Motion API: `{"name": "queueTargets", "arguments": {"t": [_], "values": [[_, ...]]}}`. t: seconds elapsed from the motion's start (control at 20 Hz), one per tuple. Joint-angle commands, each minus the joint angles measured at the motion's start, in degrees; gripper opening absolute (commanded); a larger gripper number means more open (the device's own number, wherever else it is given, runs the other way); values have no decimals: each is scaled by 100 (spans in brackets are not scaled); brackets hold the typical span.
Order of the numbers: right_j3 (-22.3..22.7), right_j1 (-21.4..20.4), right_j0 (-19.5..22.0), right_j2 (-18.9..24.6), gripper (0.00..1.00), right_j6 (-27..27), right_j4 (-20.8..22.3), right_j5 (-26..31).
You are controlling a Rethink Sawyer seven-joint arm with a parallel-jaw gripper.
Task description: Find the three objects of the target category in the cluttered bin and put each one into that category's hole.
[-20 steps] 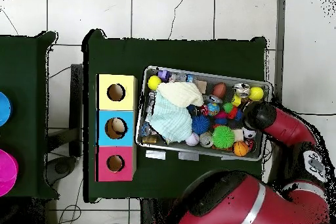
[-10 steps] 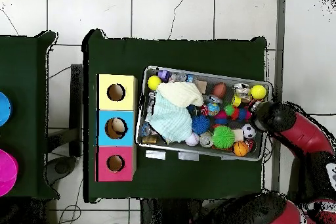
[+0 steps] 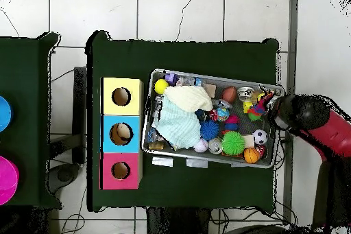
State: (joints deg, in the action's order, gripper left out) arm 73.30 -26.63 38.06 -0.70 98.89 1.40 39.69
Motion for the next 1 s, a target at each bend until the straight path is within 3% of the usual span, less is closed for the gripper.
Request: {"name": "queueTargets", "arguments": {"t": [0.05,0.65,1.0], "values": [[75,-486,-91,754,0,-251,-207,929],[581,-897,-711,316,0,968,-485,1612],[1063,-1032,-1065,26,0,1480,-685,1259]]}}
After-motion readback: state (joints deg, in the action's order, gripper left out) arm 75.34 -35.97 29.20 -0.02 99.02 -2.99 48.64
